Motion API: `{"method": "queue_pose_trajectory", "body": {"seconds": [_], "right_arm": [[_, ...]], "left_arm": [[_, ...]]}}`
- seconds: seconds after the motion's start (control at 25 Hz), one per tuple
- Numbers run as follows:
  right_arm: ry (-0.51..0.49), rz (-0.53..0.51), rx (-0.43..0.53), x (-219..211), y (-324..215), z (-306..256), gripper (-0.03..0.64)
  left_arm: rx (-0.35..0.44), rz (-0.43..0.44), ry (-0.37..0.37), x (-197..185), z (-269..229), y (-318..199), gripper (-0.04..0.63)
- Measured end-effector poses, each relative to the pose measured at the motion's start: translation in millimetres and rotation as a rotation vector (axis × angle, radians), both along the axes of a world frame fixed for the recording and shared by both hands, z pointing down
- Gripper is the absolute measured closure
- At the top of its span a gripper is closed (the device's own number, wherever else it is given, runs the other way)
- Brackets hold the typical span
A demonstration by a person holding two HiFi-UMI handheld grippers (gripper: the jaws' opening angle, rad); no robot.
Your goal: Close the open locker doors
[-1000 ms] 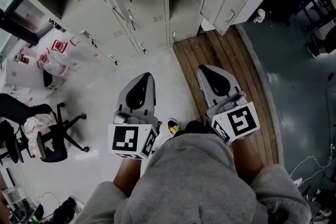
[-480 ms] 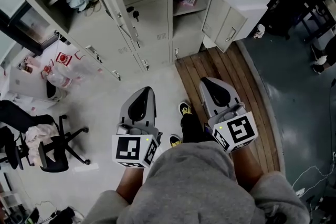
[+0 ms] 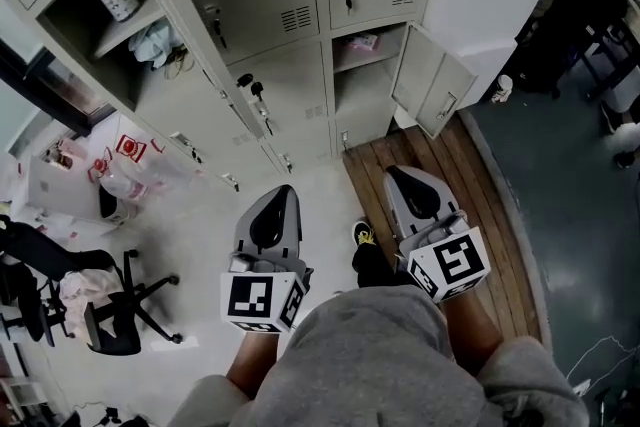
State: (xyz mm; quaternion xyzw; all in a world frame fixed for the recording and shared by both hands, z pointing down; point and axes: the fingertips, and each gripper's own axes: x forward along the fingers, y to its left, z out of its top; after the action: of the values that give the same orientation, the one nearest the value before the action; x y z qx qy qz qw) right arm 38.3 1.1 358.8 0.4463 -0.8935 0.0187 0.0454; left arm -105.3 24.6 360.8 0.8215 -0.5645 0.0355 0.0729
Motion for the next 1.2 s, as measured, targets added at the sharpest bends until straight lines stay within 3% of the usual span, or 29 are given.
{"method": "queue_pose_trajectory", "body": {"seconds": [0.6,1.2], "right_arm": [[0.001,0.001,-0.012,39,-112,-5,0.587],[0.030,0.118,-0.043,133,-183,24,0.586]], "left_arm": [[0.006,-0.025,-0.014,30,-13,-109,0.586],[-0.005,0.010,-0.055,84,-8,-176,0.586]]}}
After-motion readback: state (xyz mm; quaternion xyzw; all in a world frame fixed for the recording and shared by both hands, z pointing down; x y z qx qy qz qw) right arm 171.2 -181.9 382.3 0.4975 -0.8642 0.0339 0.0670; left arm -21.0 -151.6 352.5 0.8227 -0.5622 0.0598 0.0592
